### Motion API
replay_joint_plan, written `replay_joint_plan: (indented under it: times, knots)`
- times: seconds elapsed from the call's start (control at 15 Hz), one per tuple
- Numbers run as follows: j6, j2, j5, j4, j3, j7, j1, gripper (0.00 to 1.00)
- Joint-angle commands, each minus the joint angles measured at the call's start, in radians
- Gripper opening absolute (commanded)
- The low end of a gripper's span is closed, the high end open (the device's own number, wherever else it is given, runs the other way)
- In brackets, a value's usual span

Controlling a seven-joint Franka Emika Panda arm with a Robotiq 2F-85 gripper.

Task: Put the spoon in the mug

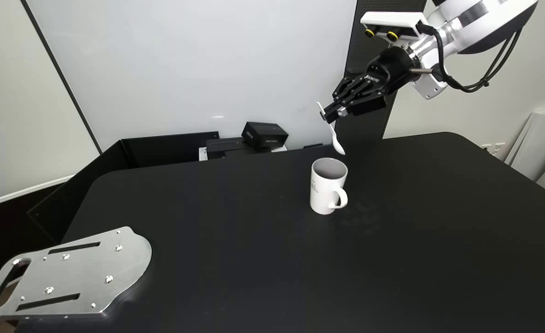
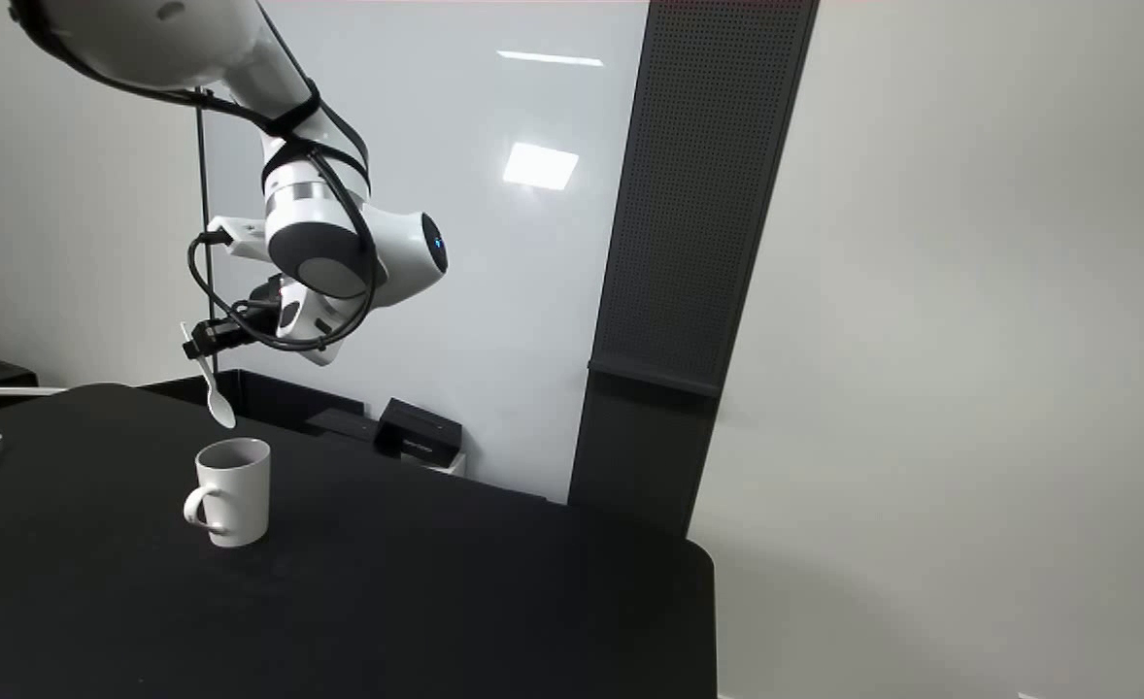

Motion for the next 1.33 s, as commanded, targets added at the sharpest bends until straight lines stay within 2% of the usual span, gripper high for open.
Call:
replay_joint_plan:
  times: [0.0,1.0,1.07,1.27]
  knots:
    - [-0.009,0.0,0.01,0.002,-0.02,-0.003,0.015,0.15]
    - [-0.01,0.0,0.01,0.002,-0.02,-0.003,0.015,0.15]
    - [-0.01,0.0,0.01,0.002,-0.02,-0.003,0.015,0.04]
    - [-0.01,0.006,0.025,0.011,-0.013,-0.039,0.01,0.04]
